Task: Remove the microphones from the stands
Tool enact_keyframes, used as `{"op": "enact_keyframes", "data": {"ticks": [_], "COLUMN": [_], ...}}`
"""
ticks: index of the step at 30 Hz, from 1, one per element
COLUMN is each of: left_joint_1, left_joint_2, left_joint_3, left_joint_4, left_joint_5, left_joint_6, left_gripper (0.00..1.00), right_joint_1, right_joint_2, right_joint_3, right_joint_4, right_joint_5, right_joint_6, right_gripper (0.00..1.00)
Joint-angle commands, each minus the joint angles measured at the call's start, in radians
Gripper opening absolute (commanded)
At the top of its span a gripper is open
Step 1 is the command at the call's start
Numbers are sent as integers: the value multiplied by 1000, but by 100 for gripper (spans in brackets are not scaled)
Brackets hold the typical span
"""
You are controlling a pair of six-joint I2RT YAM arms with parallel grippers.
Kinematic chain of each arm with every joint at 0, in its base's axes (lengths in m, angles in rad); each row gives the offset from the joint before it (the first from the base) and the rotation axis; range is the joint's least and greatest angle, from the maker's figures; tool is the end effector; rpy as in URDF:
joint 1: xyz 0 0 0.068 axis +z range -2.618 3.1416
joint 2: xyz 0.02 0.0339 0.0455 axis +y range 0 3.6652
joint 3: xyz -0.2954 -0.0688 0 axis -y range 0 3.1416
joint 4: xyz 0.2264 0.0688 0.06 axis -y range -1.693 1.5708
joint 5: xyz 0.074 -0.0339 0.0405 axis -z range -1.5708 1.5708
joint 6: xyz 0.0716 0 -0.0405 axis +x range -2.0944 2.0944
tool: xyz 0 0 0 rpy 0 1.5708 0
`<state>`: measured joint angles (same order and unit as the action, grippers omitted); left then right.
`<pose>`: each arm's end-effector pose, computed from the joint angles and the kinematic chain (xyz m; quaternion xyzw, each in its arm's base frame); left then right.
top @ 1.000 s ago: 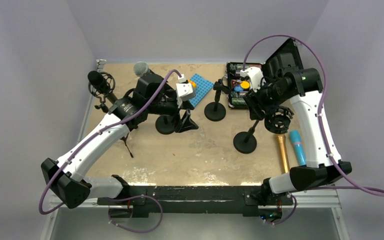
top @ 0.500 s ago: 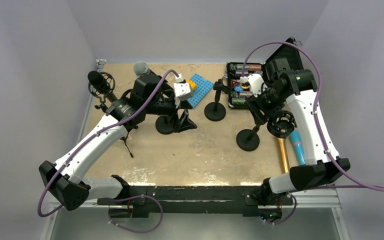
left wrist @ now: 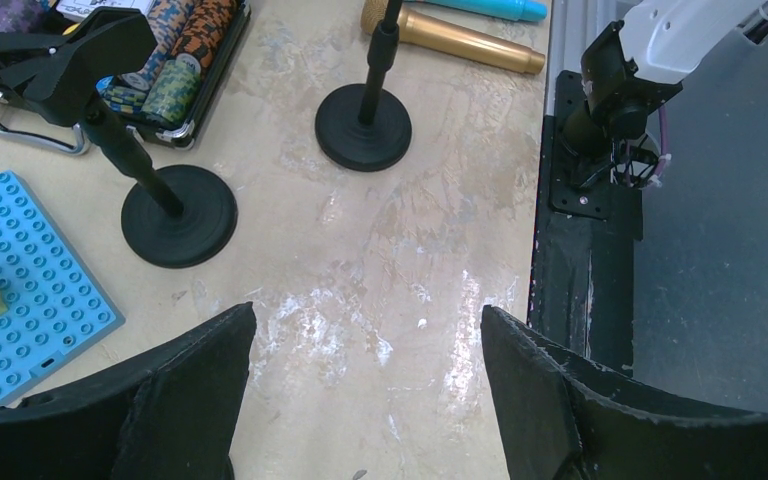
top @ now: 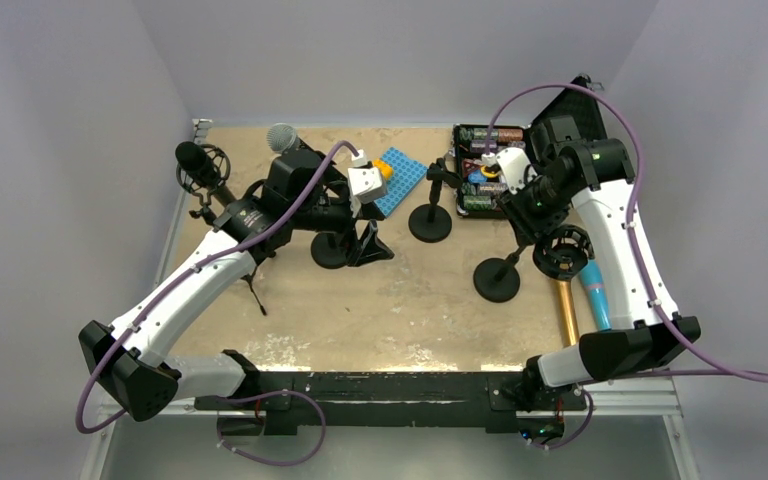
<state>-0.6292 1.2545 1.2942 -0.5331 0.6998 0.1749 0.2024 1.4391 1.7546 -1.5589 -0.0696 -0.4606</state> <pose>0.1874 -0.1935 0.4022 0.4774 0.6733 -0.3952 0.4033 0.2190 0.0500 0.3959 -0.3263 0.9305 0.0131 0.1659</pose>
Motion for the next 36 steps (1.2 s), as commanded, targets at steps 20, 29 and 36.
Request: {"op": "enact_keyframes", "data": {"ticks": [20, 29, 36], "left_joint_1": [3, -11, -28], "left_joint_2": [3, 81, 180], "left_joint_3": [-33, -136, -147], "left_joint_4": [-47, 36, 44], "left_joint_5": [128, 198, 177], "left_joint_6": [307, 362, 399], "left_gripper": [83, 84, 81], "right_joint_1": [219, 224, 224], "right_joint_2": [-101, -283, -318], "right_joint_3": [-48, -470, -552], "right_joint_4": [313, 762, 777], "right_joint_5": [-701, -848, -832], "right_joint_6": [-234, -349, -420], "right_gripper": [0, 0, 0]}}
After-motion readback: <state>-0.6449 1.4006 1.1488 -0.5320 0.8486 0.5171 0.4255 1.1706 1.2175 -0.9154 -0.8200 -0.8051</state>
